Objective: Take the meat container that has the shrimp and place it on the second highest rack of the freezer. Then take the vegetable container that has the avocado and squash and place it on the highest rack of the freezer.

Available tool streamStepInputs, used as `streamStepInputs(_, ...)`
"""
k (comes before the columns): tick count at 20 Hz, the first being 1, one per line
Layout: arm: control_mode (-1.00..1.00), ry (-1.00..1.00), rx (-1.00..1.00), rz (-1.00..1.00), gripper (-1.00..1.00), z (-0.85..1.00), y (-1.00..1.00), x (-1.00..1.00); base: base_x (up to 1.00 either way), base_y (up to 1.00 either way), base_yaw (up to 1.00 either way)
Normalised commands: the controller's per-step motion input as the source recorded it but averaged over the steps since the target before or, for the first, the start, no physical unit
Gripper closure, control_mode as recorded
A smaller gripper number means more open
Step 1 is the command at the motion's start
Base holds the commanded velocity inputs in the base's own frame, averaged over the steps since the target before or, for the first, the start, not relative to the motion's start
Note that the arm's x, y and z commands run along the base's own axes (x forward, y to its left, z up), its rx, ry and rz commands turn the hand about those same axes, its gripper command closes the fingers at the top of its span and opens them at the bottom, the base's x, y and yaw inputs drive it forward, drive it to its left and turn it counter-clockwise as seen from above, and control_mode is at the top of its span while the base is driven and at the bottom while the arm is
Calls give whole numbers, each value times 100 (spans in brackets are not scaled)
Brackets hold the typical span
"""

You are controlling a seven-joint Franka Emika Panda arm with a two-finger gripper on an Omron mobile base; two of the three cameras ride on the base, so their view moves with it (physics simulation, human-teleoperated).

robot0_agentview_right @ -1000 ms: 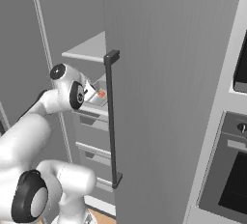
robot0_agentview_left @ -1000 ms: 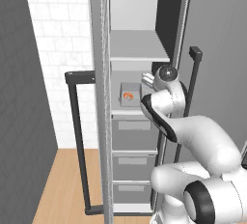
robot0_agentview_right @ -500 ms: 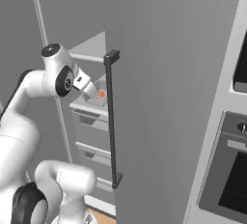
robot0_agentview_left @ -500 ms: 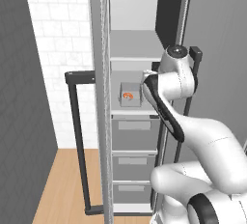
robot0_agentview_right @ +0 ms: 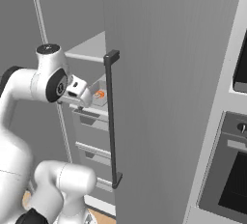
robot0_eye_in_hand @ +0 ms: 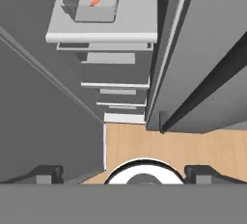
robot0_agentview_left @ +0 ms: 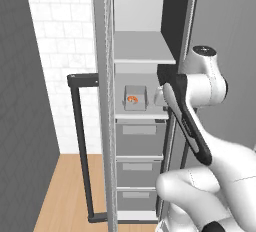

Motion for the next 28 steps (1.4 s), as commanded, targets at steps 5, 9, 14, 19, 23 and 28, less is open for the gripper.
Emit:
streamStepInputs(5,-100,6,-1,27,-100,-59,0,-95,0,0,0)
streamStepInputs(9,-100,13,-8,20,-100,-77,0,-45,0,0,0)
streamStepInputs(14,-100,0,-13,10,-100,13,-1,-44,0,0,0)
streamStepInputs(19,-100,-12,0,3,-100,34,-4,-94,0,0,0)
streamStepInputs(23,-100,-5,0,0,-100,3,0,-14,0,0,0)
streamStepInputs(28,-100,0,0,0,-100,0,0,0,0,0,0)
